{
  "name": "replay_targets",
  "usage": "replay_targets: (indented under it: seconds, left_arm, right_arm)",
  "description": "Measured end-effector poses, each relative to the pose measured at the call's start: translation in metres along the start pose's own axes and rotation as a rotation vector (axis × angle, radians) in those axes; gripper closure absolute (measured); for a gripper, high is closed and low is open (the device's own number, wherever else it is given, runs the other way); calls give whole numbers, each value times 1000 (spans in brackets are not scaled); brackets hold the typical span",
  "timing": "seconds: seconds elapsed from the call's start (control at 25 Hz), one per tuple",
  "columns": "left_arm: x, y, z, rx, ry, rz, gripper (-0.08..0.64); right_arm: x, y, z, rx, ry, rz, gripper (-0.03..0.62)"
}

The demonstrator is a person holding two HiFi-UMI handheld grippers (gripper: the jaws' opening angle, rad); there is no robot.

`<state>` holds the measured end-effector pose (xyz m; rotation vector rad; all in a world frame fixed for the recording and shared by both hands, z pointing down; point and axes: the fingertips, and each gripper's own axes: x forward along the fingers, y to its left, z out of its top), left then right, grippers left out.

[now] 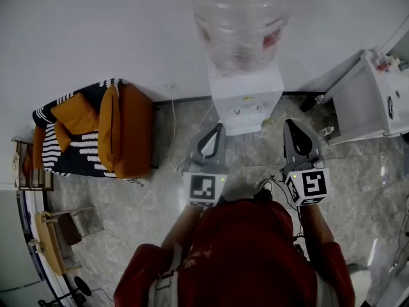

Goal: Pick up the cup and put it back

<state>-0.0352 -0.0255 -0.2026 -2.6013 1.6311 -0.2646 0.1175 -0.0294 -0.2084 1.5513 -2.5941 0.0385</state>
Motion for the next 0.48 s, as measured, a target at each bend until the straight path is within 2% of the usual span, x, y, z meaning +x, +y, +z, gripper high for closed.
replay_targets:
  seconds: [0.48]
  left_arm:
    - [3, -16, 4, 15, 3, -21, 560]
  right_arm:
    - [-8, -9, -2, 3, 7, 1, 591]
